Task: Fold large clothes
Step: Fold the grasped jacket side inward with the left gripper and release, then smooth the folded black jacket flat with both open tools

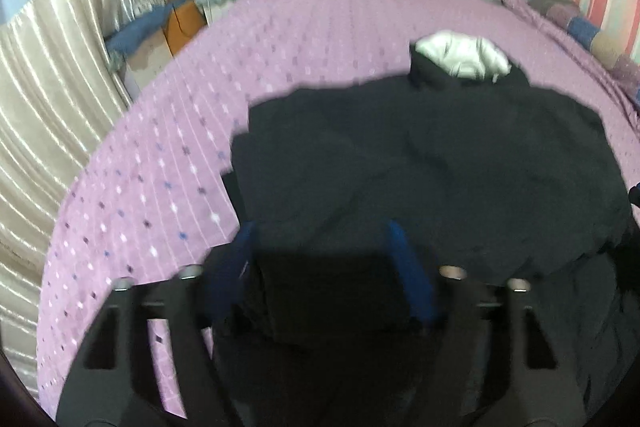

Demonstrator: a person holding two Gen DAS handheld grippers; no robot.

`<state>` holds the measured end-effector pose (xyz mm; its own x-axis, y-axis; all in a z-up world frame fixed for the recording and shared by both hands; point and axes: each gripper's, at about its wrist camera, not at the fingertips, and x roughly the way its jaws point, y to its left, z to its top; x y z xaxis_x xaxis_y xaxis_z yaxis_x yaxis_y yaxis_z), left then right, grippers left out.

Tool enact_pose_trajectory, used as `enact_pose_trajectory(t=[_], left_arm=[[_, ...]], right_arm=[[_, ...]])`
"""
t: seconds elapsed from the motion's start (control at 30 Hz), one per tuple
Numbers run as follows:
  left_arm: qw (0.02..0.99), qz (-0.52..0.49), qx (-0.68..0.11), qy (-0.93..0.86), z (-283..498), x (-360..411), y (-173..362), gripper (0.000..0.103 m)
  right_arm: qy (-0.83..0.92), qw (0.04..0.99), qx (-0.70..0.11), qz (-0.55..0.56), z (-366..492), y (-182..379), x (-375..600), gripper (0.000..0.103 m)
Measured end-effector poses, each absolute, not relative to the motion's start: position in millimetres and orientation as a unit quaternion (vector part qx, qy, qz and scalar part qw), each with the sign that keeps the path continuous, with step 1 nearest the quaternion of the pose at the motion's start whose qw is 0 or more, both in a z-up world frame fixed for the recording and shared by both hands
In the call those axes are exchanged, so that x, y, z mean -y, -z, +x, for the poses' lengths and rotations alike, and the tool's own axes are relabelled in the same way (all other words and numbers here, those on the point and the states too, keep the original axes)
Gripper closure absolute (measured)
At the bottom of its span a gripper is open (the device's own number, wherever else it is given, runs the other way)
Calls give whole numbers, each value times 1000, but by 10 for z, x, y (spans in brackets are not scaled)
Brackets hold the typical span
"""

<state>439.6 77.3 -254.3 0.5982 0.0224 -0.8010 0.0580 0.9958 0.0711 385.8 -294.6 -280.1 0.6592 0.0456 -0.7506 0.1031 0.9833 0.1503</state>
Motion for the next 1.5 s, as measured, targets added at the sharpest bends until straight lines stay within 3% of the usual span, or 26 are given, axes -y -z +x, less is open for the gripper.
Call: enact_pose_trajectory(t=[0.53, 0.73, 0.77, 0.87, 0.97, 1.13, 1.2, 1.5], left_arm=[[878, 44, -476, 7, 4608, -815, 3034, 40], [884, 45, -465, 2, 4508, -839, 2917, 39], [887, 46, -459, 1, 4476, -836, 2880, 36], [900, 44, -433, -9, 4321, -846, 2714, 12], [906, 45, -420, -4, 4199, -820, 2583, 10], [918, 53, -392, -4, 3794, -849, 2338, 3], [920, 47, -389, 2, 3688, -858, 2250, 3], [917, 19, -398, 7, 2782, -941, 2142, 3]], right_arm=[[25, 882, -467, 65, 4158, 3304, 2876, 42], [17, 886, -458, 77, 4104, 3242, 2915, 42], [14, 889, -450, 83, 4065, 3198, 2932, 41], [3, 898, -426, 109, 3925, 3057, 2964, 33], [3, 909, -403, 102, 3758, 2906, 2903, 24], [13, 925, -371, 78, 3407, 2679, 2778, 19], [26, 932, -354, 73, 3267, 2585, 2787, 8], [66, 934, -348, 44, 2448, 2409, 2638, 2]])
